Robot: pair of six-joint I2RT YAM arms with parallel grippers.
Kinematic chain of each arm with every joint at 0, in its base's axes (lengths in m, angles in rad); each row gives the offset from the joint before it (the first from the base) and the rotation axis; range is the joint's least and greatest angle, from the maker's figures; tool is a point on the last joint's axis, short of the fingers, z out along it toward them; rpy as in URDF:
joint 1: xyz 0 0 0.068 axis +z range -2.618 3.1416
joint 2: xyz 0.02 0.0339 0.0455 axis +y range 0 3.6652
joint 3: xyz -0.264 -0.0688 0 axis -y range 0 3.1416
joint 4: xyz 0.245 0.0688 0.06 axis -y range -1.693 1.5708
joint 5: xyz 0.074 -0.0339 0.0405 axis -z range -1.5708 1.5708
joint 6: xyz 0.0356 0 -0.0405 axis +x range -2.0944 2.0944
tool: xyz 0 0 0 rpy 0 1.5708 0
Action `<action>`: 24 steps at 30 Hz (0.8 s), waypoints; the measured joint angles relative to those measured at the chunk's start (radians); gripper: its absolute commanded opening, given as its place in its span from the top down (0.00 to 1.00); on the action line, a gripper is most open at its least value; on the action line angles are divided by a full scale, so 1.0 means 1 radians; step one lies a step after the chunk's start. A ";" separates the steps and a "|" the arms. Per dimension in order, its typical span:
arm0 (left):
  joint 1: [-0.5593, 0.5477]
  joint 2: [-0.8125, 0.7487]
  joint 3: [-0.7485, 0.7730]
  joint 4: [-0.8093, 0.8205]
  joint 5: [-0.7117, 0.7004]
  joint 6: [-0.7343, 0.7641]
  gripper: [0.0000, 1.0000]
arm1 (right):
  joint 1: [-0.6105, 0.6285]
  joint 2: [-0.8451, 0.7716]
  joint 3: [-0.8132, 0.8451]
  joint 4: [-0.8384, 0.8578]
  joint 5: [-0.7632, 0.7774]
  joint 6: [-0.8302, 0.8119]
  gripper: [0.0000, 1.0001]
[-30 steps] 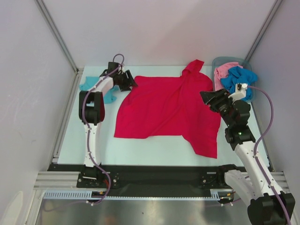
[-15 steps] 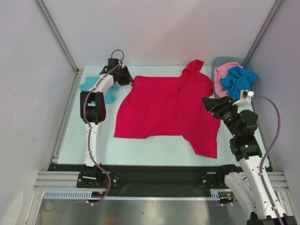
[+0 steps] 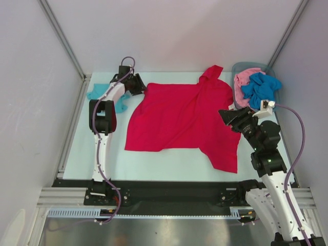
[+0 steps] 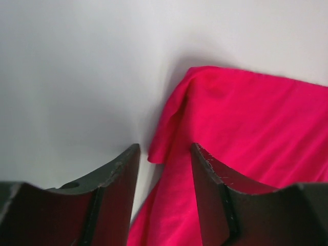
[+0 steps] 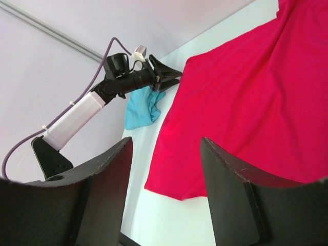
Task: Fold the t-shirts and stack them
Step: Flatten the tshirt out
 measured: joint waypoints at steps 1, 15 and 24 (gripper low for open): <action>0.000 0.000 -0.012 0.002 0.000 -0.005 0.49 | 0.000 0.002 0.000 0.000 0.000 0.000 0.39; -0.002 -0.002 -0.012 -0.002 -0.014 -0.005 0.53 | 0.000 -0.014 0.028 -0.020 0.000 0.002 0.39; -0.008 -0.002 -0.012 -0.006 -0.014 -0.005 0.58 | 0.000 -0.024 0.065 -0.030 0.000 0.011 0.40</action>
